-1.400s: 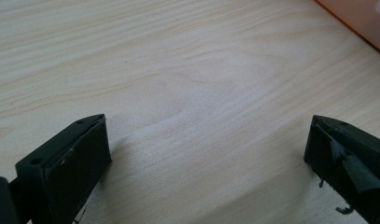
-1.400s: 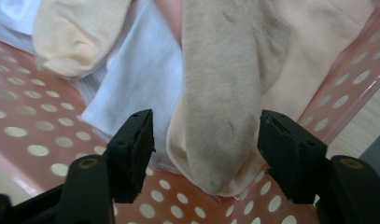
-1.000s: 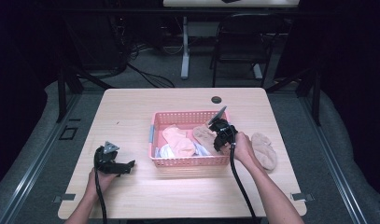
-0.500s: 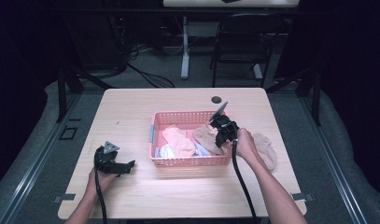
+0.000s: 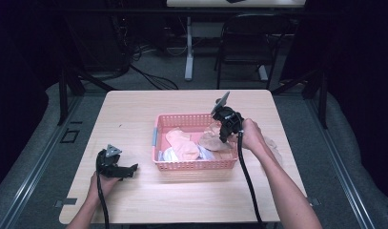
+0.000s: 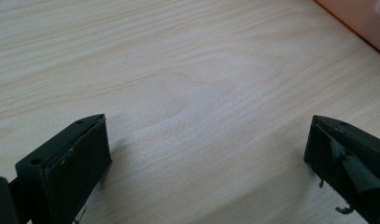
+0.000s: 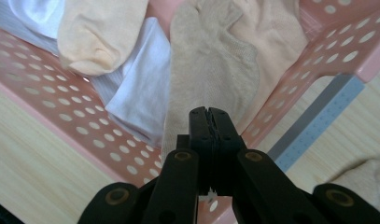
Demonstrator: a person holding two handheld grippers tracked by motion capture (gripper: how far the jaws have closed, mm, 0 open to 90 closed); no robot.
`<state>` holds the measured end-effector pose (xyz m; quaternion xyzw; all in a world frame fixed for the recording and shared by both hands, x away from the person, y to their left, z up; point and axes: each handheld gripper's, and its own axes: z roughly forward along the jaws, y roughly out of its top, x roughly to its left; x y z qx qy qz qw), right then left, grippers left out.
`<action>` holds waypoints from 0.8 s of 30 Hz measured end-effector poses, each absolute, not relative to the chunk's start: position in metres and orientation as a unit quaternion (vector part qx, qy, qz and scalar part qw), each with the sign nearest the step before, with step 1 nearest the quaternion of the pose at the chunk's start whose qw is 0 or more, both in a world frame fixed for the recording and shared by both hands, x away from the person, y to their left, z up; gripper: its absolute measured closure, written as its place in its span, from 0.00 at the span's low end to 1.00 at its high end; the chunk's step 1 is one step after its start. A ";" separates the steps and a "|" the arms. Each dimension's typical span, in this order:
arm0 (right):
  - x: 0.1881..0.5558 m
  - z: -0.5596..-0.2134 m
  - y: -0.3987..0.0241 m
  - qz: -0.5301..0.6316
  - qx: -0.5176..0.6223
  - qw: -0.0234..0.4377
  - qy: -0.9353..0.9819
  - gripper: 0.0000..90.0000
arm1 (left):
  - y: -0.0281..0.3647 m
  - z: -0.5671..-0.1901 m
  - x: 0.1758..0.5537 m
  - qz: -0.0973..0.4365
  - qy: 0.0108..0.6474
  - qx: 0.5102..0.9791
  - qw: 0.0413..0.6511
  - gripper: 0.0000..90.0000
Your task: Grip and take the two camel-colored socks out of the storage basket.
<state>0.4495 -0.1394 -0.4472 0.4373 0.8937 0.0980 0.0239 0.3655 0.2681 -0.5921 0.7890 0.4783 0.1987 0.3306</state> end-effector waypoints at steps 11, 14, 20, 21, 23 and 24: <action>0.451 -0.410 -0.135 0.093 0.421 0.033 0.902 1.00 | 0.268 -0.592 0.366 0.199 0.478 0.789 0.330 0.00; 0.451 -0.401 -0.135 0.089 0.417 0.036 0.904 1.00 | 0.268 -0.592 0.366 0.199 0.478 0.789 0.330 0.00; 0.451 -0.382 -0.134 0.090 0.413 0.044 0.905 1.00 | 0.268 -0.592 0.365 0.200 0.479 0.789 0.330 0.00; 0.451 -0.379 -0.133 0.090 0.414 0.045 0.905 1.00 | 0.268 -0.592 0.366 0.200 0.479 0.788 0.331 0.00; 0.451 -0.374 -0.133 0.092 0.413 0.044 0.905 1.00 | 0.268 -0.592 0.366 0.200 0.479 0.788 0.331 0.00; 0.450 -0.371 -0.133 0.091 0.412 0.047 0.905 1.00 | 0.268 -0.592 0.366 0.200 0.479 0.788 0.331 0.00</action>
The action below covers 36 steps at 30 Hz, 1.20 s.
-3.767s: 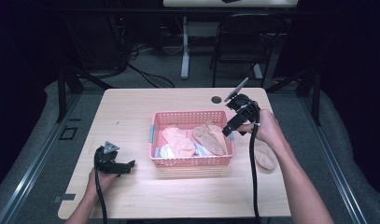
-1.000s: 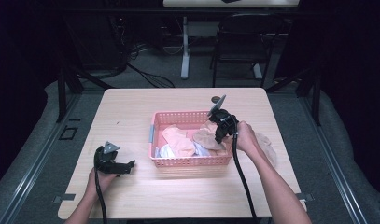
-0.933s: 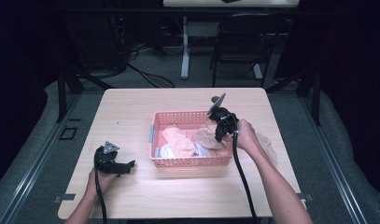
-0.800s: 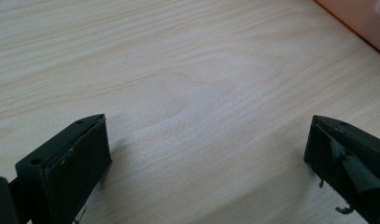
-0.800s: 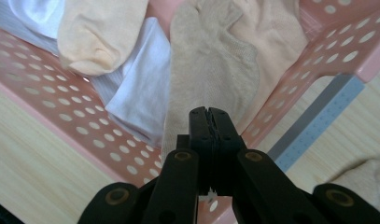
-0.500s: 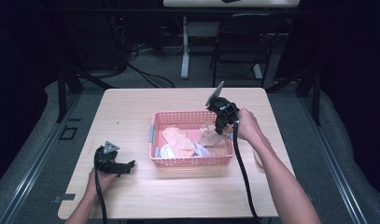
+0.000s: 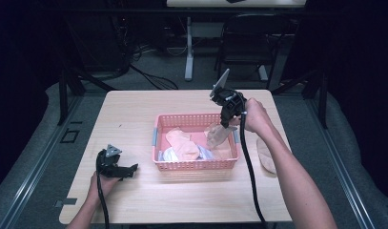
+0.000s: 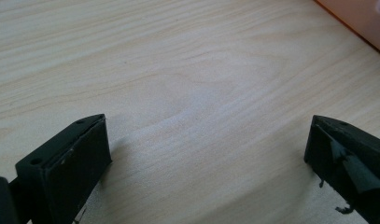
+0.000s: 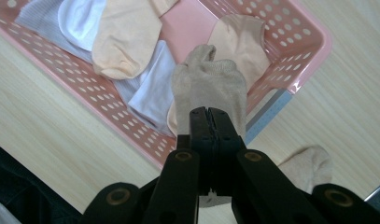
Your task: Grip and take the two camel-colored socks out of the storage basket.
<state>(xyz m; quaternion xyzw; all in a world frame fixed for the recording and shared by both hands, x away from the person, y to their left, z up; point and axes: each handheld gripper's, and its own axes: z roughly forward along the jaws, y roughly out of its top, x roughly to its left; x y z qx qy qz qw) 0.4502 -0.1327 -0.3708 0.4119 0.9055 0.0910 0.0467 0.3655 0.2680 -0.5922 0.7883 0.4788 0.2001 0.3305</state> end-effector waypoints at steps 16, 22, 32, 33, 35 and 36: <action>0.452 -0.342 -0.131 0.084 0.408 0.054 0.908 1.00 | 0.268 -0.592 0.366 0.199 0.479 0.788 0.331 0.00; 0.455 -0.331 -0.139 0.088 0.418 0.063 0.902 1.00 | 0.268 -0.592 0.365 0.199 0.479 0.788 0.330 0.00; 0.455 -0.311 -0.180 0.088 0.451 0.090 0.884 1.00 | 0.268 -0.592 0.365 0.199 0.478 0.789 0.330 0.00; 0.454 -0.310 -0.186 0.088 0.455 0.092 0.881 1.00 | 0.268 -0.592 0.365 0.199 0.478 0.789 0.330 0.00; 0.453 -0.307 -0.194 0.088 0.463 0.094 0.877 1.00 | 0.268 -0.592 0.365 0.199 0.478 0.789 0.330 0.00; 0.452 -0.305 -0.201 0.089 0.469 0.097 0.874 1.00 | 0.268 -0.592 0.365 0.199 0.478 0.789 0.330 0.00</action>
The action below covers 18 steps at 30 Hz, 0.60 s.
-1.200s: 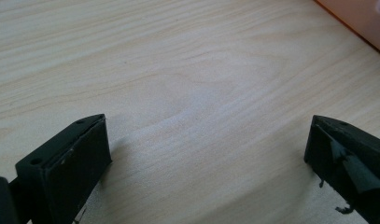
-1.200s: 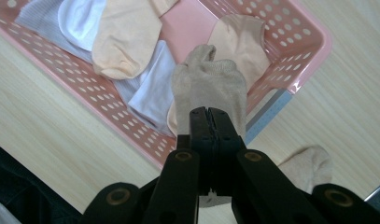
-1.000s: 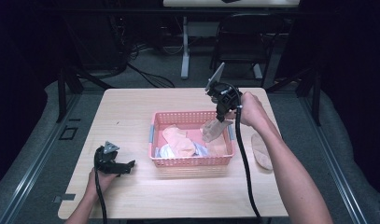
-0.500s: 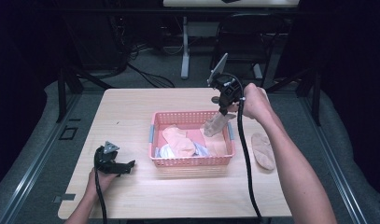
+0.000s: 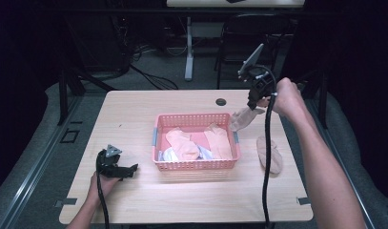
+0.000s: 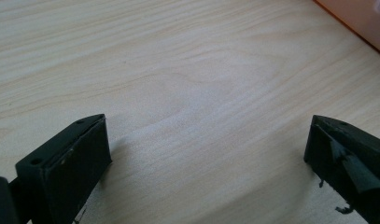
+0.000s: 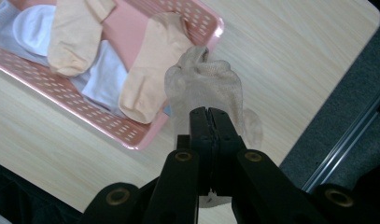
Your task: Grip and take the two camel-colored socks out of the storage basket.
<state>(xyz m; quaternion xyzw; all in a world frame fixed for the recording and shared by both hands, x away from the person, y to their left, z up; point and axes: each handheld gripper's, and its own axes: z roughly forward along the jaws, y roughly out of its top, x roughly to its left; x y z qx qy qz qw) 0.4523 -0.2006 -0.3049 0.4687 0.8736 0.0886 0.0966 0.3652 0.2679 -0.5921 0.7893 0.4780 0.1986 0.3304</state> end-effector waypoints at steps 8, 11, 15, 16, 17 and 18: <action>0.446 -0.296 -0.238 0.093 0.505 0.106 0.852 1.00 | 0.268 -0.592 0.365 0.199 0.479 0.789 0.331 0.00; 0.446 -0.298 -0.249 0.091 0.512 0.105 0.848 1.00 | 0.268 -0.592 0.365 0.199 0.479 0.789 0.331 0.00; 0.445 -0.308 -0.262 0.091 0.524 0.101 0.841 1.00 | 0.268 -0.592 0.365 0.199 0.479 0.788 0.331 0.00; 0.445 -0.312 -0.265 0.090 0.526 0.099 0.840 1.00 | 0.268 -0.592 0.365 0.198 0.479 0.788 0.331 0.00; 0.446 -0.315 -0.267 0.089 0.529 0.097 0.839 1.00 | 0.268 -0.592 0.365 0.199 0.479 0.788 0.331 0.00; 0.446 -0.319 -0.270 0.090 0.531 0.095 0.837 1.00 | 0.268 -0.592 0.365 0.199 0.479 0.788 0.331 0.00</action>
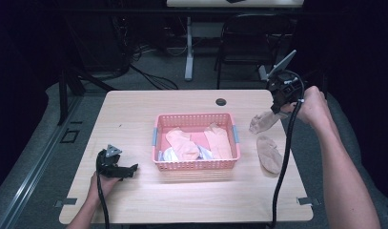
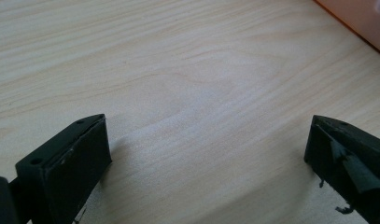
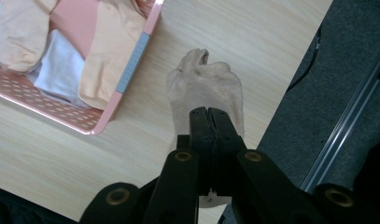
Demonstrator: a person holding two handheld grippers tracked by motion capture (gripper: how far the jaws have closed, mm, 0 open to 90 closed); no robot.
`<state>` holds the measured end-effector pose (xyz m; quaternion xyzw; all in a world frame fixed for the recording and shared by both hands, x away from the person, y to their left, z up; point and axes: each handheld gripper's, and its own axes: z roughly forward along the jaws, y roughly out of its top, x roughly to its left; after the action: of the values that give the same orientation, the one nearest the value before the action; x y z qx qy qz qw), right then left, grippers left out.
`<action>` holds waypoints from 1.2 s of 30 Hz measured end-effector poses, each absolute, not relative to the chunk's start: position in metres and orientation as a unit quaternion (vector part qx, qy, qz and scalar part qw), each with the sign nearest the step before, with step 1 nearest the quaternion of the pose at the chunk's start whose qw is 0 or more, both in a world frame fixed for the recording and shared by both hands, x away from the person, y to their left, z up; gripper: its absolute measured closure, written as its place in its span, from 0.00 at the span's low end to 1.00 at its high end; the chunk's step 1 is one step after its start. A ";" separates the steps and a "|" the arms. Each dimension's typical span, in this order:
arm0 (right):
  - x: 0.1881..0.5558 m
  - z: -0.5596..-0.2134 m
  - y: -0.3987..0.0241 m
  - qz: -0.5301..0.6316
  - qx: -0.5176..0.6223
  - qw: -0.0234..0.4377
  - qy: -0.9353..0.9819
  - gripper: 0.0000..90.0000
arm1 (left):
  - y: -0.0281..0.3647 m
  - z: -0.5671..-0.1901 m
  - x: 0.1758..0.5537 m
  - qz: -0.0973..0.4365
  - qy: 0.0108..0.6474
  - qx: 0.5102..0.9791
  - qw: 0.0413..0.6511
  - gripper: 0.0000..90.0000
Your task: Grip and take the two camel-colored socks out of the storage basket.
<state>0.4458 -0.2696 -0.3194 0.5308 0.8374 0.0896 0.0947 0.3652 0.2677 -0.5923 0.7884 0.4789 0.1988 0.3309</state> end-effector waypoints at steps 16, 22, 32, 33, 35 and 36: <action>0.445 -0.393 -0.298 0.103 0.560 0.054 0.820 1.00 | 0.268 -0.592 0.365 0.200 0.478 0.789 0.330 0.00; 0.442 -0.423 -0.309 0.117 0.571 0.033 0.812 1.00 | 0.268 -0.592 0.365 0.200 0.478 0.789 0.330 0.00; 0.429 -0.483 -0.329 0.102 0.594 -0.006 0.798 0.96 | 0.268 -0.592 0.365 0.200 0.478 0.789 0.330 0.00; 0.428 -0.486 -0.331 0.102 0.594 -0.005 0.798 0.93 | 0.268 -0.592 0.365 0.200 0.478 0.789 0.331 0.00; 0.424 -0.490 -0.334 0.108 0.598 -0.002 0.794 0.87 | 0.268 -0.592 0.365 0.200 0.478 0.789 0.330 0.00; 0.423 -0.489 -0.336 0.109 0.594 -0.003 0.797 0.81 | 0.268 -0.592 0.365 0.200 0.478 0.789 0.331 0.00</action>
<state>0.4227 -0.3362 -0.4892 0.5942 0.7968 0.1091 -0.0031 0.3652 0.2677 -0.5922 0.7886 0.4783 0.1999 0.3306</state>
